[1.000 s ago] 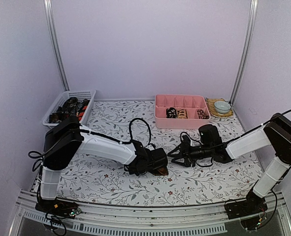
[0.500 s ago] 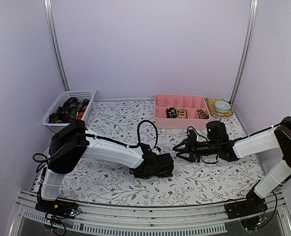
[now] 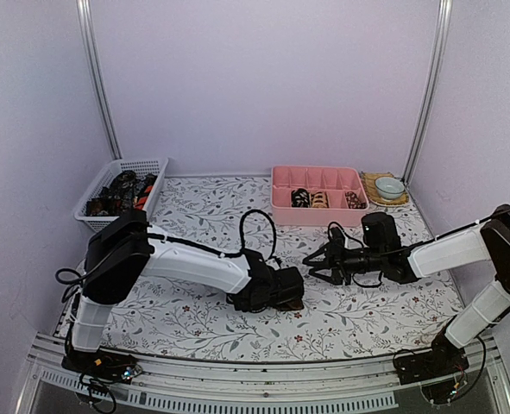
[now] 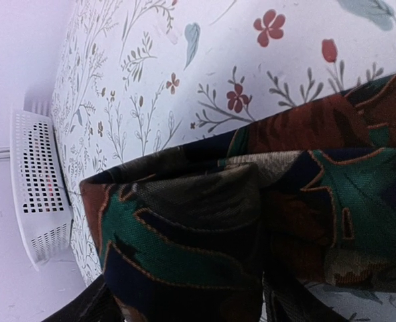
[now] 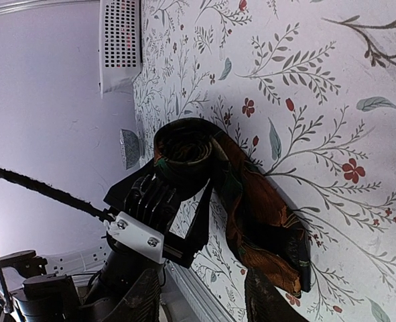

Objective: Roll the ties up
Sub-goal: Roll the tie at the center of the board.

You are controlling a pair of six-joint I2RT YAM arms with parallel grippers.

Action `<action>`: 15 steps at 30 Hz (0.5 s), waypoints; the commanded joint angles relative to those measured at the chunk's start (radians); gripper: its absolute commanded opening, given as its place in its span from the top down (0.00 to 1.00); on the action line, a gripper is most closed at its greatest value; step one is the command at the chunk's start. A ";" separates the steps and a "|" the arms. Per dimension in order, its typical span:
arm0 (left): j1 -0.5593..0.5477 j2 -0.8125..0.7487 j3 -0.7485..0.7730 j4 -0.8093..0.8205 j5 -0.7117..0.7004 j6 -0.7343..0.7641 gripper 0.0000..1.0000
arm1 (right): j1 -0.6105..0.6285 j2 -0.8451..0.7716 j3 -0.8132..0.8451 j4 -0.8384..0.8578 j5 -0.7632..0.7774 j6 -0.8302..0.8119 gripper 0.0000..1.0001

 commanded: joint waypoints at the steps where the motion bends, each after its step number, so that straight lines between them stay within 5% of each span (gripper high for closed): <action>1: 0.009 -0.037 -0.011 0.022 0.048 -0.002 0.30 | -0.003 -0.018 -0.002 0.011 -0.003 -0.019 0.57; 15: 0.038 -0.052 0.001 0.022 0.012 -0.003 0.28 | -0.004 -0.002 0.004 0.018 -0.006 -0.021 0.58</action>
